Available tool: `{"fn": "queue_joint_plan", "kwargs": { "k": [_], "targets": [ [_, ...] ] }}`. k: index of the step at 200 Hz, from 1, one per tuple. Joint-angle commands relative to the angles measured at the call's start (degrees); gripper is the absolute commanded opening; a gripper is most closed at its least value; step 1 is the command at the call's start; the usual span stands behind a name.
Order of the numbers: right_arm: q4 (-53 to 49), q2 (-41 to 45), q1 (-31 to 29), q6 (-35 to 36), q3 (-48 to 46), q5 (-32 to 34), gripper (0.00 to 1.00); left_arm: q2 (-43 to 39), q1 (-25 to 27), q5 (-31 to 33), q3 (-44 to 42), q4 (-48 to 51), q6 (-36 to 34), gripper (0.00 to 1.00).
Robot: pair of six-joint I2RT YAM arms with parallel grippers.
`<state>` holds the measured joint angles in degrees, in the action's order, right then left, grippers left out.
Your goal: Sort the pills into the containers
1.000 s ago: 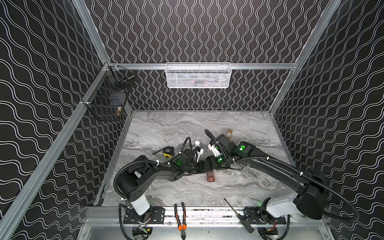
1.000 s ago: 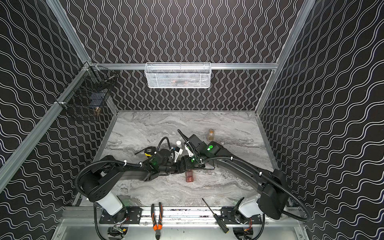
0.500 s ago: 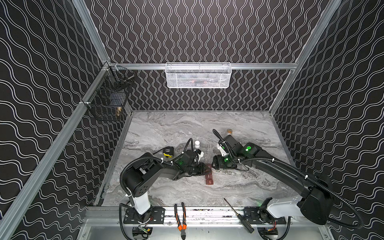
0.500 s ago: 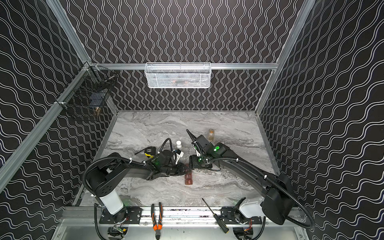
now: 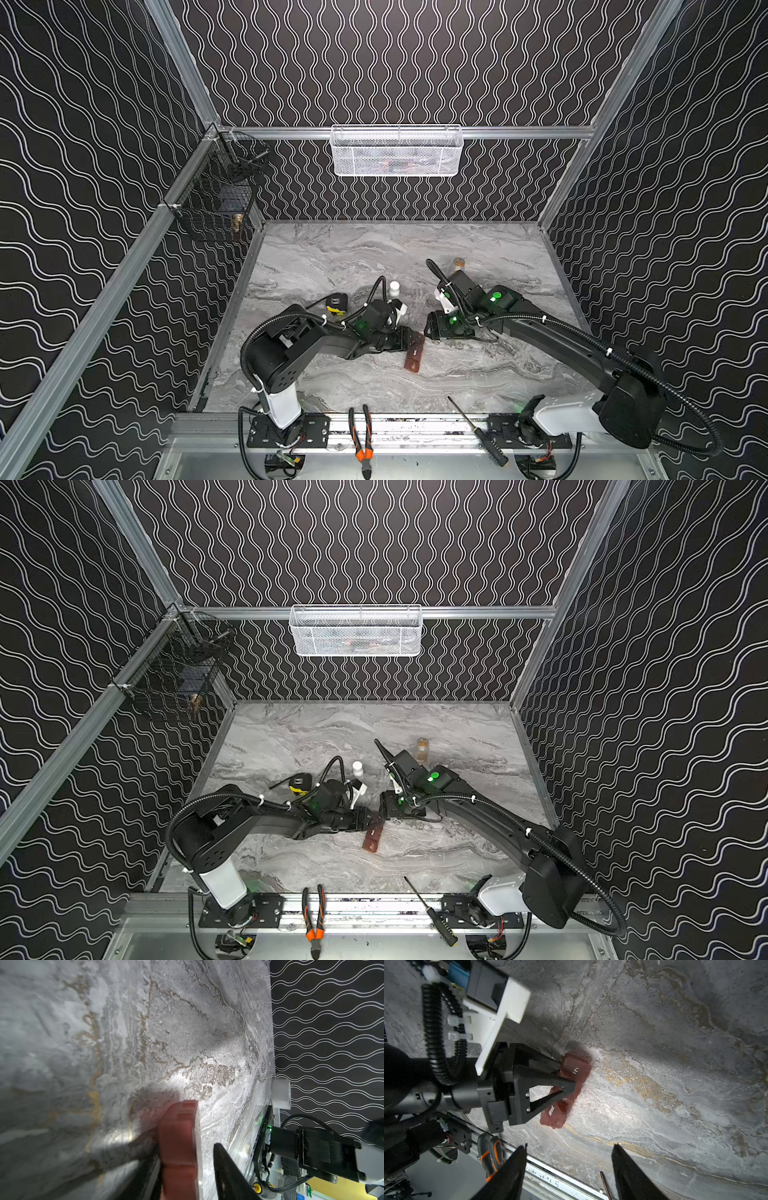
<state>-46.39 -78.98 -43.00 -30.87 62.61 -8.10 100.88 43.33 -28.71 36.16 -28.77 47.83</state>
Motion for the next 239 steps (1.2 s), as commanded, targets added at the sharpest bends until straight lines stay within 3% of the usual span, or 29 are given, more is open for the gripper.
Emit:
{"fn": "queue_joint_plan", "kwargs": {
  "k": [1,87,170,239],
  "targets": [
    [0.35,-0.28,0.07,0.08,0.29,-0.25,0.67,-0.48,-0.48,1.90,-0.57,3.78,-1.17,0.48],
    [1.16,-0.45,0.91,-1.37,-0.98,-0.70,0.67,-8.14,-1.37,3.74,-1.19,9.38,-3.04,0.68],
    [3.49,-2.54,0.92,-1.72,-3.37,-2.80,0.67,-10.35,-1.32,2.62,-1.91,14.60,-6.24,0.69],
    [4.09,-3.83,0.97,-1.41,-4.05,-3.28,0.67,-13.44,-1.28,3.62,-2.84,18.63,-7.91,0.61]
  ]
}}
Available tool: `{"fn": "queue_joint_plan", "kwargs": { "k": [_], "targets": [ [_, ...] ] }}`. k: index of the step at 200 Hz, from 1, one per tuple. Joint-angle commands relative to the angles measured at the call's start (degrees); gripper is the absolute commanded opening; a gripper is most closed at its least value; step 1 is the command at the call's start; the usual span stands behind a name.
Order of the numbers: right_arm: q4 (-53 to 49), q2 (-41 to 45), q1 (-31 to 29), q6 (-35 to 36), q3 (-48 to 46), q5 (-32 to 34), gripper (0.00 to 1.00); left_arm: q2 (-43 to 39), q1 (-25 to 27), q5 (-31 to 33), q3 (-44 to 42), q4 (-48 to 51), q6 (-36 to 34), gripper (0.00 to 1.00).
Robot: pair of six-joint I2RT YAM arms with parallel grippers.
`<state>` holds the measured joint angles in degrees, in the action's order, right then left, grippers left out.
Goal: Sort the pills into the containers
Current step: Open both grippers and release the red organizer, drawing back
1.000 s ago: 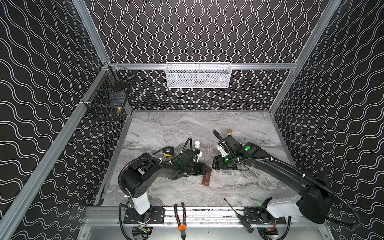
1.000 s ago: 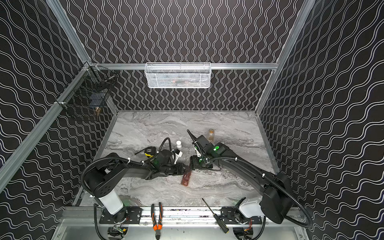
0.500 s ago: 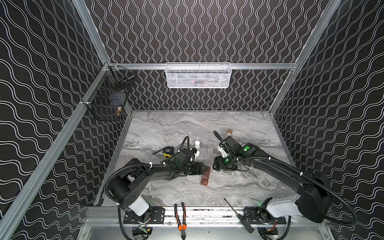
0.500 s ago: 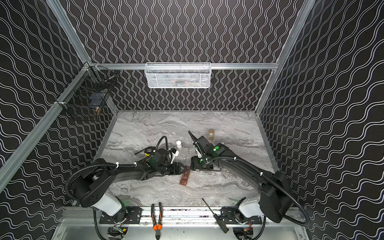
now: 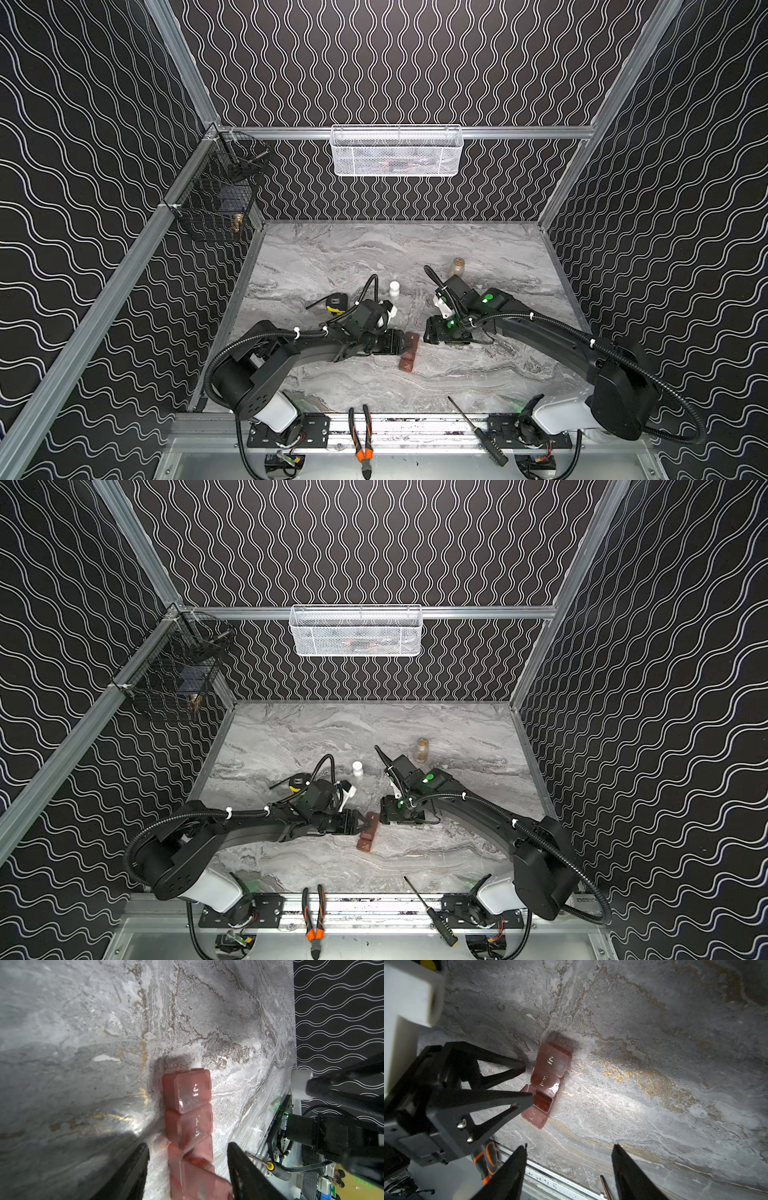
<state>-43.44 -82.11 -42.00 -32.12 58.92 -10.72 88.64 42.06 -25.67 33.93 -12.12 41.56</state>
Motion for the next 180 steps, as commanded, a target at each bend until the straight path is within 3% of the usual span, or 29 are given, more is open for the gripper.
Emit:
{"fn": "queue_joint_plan", "kwargs": {
  "k": [1,62,126,180],
  "targets": [
    [1.15,-0.74,-0.02,-0.20,-0.37,-0.64,0.67,-1.24,-0.03,0.60,-0.62,2.04,-1.65,0.60],
    [1.92,-2.33,-0.10,0.04,-0.99,-1.36,0.67,-3.10,-1.29,2.54,-2.21,4.48,-2.65,0.50],
    [2.92,-3.50,-0.10,0.27,-1.43,-1.50,0.67,-4.43,-2.82,2.90,-3.61,4.76,-2.77,0.51],
    [3.12,-4.29,-0.08,0.48,-1.43,-1.28,0.67,-3.90,-3.36,3.35,-4.82,4.94,-3.21,0.44]
  ]
}}
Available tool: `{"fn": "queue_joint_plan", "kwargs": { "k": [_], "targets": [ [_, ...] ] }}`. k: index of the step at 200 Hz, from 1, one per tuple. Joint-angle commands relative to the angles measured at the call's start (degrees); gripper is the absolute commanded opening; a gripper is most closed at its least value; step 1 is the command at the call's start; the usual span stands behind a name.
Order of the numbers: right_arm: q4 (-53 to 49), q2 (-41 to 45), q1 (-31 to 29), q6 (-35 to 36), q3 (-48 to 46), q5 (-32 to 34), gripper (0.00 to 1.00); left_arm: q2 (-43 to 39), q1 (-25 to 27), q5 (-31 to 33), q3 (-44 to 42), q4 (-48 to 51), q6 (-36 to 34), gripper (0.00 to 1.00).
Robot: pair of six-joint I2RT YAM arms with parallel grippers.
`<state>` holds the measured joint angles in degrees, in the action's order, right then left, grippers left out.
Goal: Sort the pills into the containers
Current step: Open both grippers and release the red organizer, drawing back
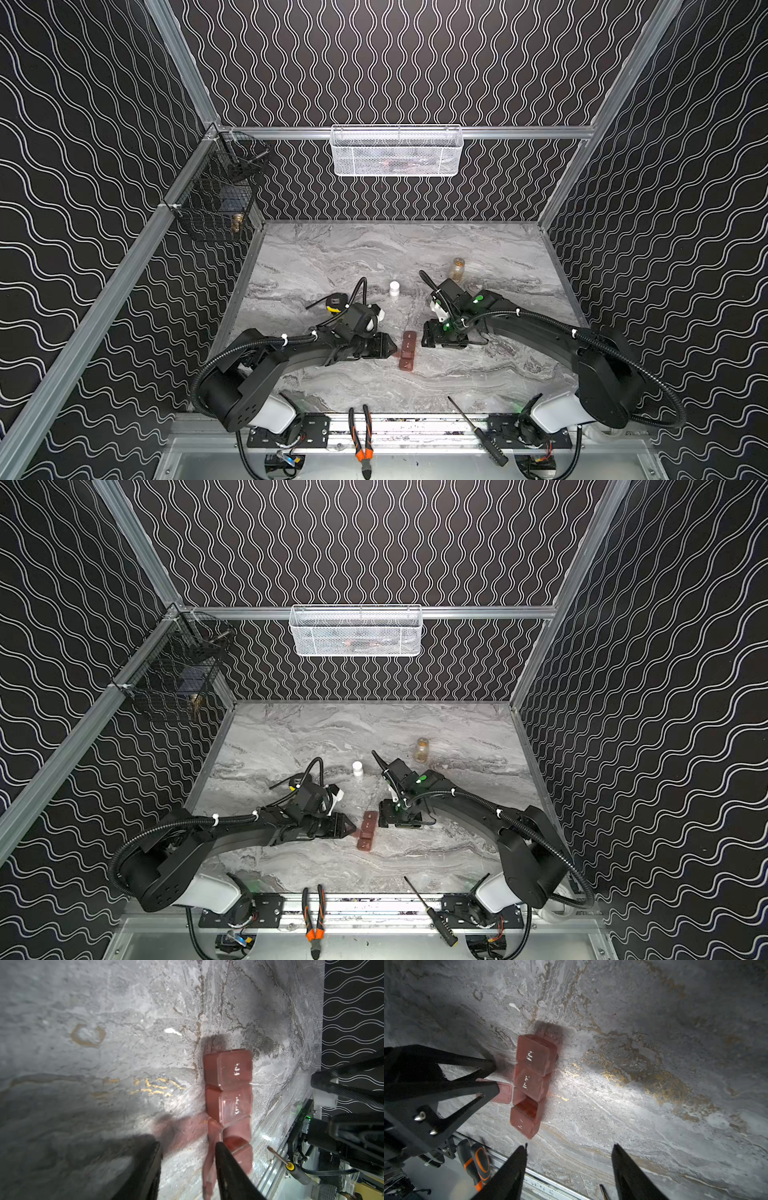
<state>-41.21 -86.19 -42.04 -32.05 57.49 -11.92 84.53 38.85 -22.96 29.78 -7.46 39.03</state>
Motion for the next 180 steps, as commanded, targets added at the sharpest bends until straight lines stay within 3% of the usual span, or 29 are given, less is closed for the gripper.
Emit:
{"fn": "queue_joint_plan", "kwargs": {
  "k": [1,30,110,180],
  "targets": [
    [0.88,-0.20,-0.05,0.41,-0.01,-0.05,0.67,0.24,-0.21,0.60,-0.72,0.23,-0.69,0.44],
    [0.87,-0.71,0.05,0.56,-0.01,-0.18,0.67,-0.48,-0.16,-0.27,-1.37,-0.56,-0.12,0.43],
    [-1.01,-0.42,0.79,1.33,2.67,1.24,0.67,-5.32,-0.13,-3.23,-0.07,-0.61,1.53,0.58],
    [-5.57,-1.51,7.83,2.54,10.87,4.88,0.70,-12.59,0.00,-1.75,2.17,4.27,1.23,0.64]
  ]
}}
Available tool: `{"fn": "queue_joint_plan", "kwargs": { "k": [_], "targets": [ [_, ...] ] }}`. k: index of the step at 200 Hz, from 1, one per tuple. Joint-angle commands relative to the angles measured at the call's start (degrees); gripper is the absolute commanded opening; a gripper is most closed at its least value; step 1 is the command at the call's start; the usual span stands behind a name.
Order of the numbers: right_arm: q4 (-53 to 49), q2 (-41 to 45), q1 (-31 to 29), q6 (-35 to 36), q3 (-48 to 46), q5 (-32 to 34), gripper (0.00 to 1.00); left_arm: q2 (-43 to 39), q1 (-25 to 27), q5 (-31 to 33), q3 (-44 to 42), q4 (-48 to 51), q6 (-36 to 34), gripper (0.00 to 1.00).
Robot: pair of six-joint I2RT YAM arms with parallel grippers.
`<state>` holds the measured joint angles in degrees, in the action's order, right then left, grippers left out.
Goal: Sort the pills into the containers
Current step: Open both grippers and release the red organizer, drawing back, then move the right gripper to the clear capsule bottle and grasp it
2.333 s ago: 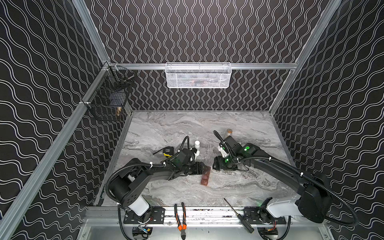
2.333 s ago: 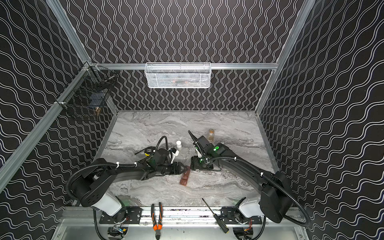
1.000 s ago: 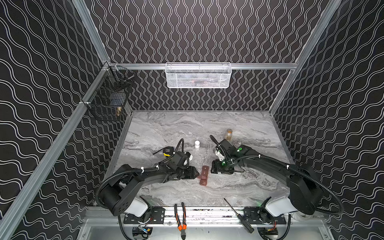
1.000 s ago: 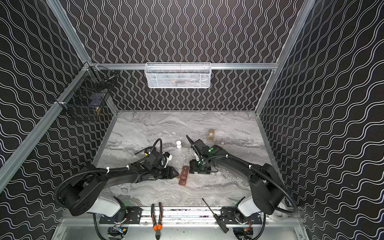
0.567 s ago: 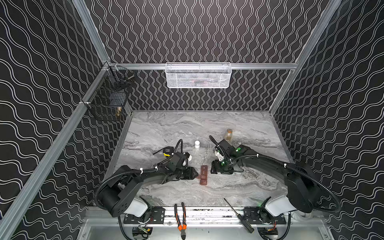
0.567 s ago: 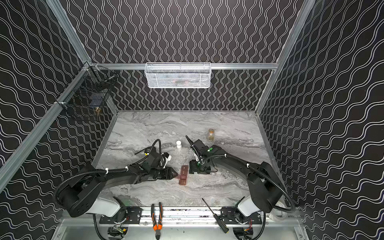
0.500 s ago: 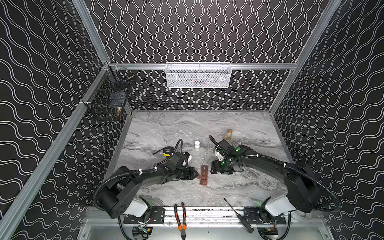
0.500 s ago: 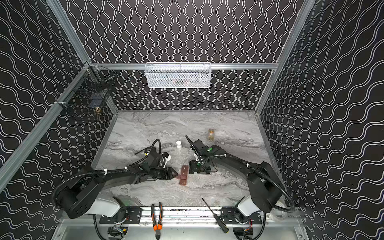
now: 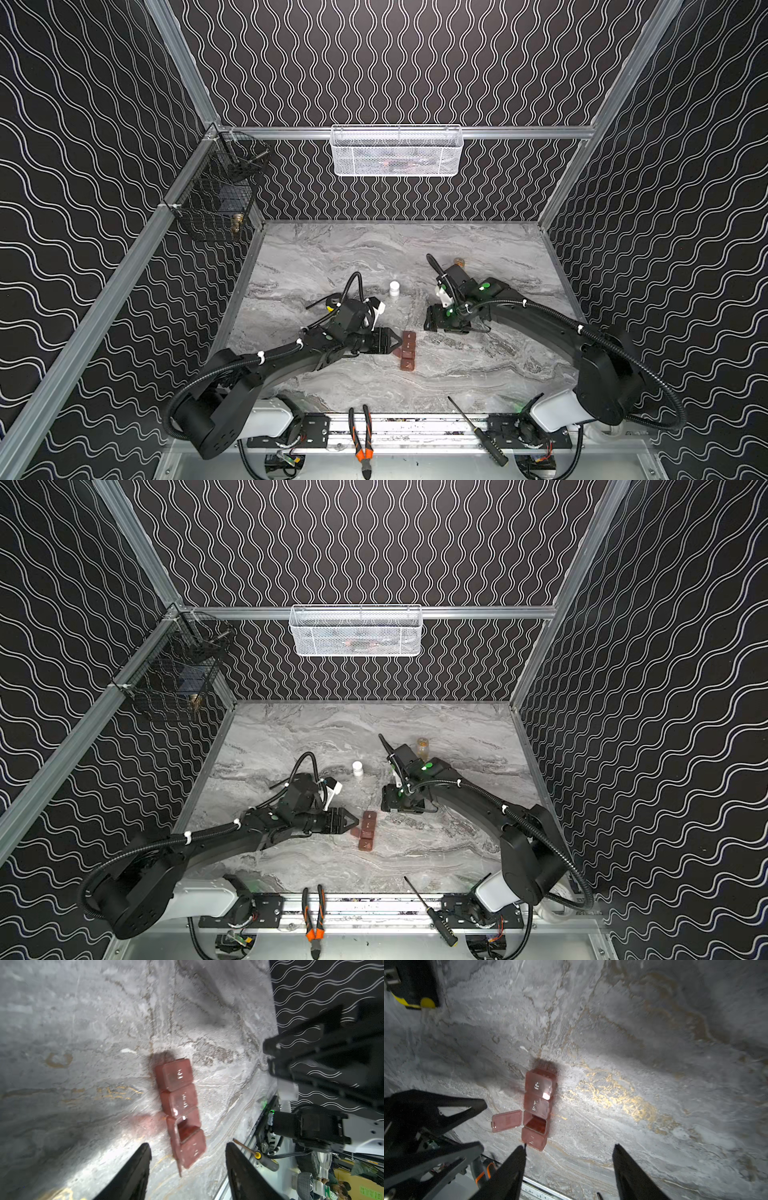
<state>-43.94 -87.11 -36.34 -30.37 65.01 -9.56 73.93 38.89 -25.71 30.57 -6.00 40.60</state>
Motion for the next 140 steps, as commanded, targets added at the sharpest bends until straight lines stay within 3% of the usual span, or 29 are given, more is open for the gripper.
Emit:
{"fn": "queue_joint_plan", "kwargs": {
  "k": [1,66,140],
  "targets": [
    [-2.91,-0.60,2.27,0.85,3.58,2.66,0.70,-2.06,-0.14,1.10,1.49,2.95,-0.35,0.64],
    [-10.81,-9.30,10.53,-0.76,21.46,15.72,0.78,-7.94,-1.73,9.32,4.33,8.65,-5.08,0.76],
    [-15.98,-26.31,17.73,1.22,40.36,18.01,0.86,-10.50,-5.52,10.21,3.71,6.60,-8.74,0.85]
  ]
}}
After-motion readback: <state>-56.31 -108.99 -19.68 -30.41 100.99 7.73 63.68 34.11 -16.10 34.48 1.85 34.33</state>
